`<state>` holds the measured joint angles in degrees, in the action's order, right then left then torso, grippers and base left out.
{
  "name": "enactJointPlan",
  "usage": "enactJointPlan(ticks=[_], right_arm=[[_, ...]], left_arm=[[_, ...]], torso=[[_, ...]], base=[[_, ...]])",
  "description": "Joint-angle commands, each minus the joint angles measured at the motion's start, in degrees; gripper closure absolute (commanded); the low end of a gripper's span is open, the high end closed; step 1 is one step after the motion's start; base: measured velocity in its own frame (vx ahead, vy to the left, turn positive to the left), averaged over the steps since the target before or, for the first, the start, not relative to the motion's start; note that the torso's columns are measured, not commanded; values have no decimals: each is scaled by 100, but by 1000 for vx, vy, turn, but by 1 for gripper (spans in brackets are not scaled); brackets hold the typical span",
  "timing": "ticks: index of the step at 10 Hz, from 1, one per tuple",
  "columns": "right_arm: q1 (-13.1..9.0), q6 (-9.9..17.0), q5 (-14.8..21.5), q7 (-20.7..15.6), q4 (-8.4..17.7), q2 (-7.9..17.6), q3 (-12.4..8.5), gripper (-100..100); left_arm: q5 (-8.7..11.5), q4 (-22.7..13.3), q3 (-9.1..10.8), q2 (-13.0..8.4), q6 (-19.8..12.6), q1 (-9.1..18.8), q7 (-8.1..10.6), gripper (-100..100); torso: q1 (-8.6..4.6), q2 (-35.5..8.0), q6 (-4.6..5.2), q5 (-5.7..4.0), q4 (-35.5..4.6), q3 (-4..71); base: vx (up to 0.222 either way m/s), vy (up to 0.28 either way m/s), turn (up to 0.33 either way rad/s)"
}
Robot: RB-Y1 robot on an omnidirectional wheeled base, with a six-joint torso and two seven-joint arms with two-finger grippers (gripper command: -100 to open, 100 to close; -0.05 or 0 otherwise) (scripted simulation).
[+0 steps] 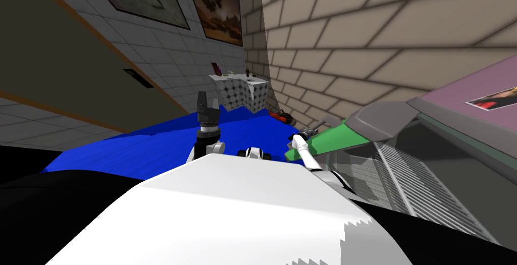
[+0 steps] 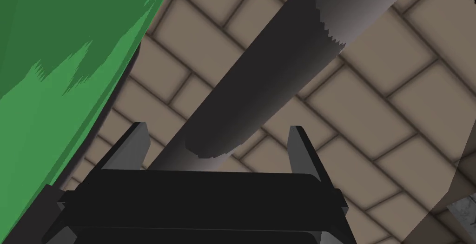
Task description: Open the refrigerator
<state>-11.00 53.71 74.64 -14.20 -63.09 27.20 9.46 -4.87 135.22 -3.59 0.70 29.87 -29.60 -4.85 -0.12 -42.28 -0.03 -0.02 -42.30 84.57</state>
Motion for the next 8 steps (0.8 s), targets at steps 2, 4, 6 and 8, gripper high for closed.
enactJointPlan(ticks=[2, 4, 6, 8], right_arm=[[107, 132, -205, -84, -142, 121, -37, -100], [37, 15, -50, -52, -76, 30, -21, 100], [-64, -129, 127, 21, 35, -69, 5, 100], [-49, -11, 26, -5, 41, -9, -107, 100]], left_arm=[[0, 0, 0, 0, 0, 0, 0, 0], [0, 0, 0, 1, 0, -2, 0, 0], [0, 0, 0, 1, 0, -1, 0, 0], [0, 0, 0, 1, 0, -1, 0, 0]], torso=[[3, -1, 9, 1, 1, 0], [27, -3, 30, 15, 0, -1], [53, 3, -5, 17, 11, 6], [47, 2, -22, 11, 7, 3]], base=[[-6, -65, 126], [5, 51, -212], [0, 69, -224], [62, 30, -28]])
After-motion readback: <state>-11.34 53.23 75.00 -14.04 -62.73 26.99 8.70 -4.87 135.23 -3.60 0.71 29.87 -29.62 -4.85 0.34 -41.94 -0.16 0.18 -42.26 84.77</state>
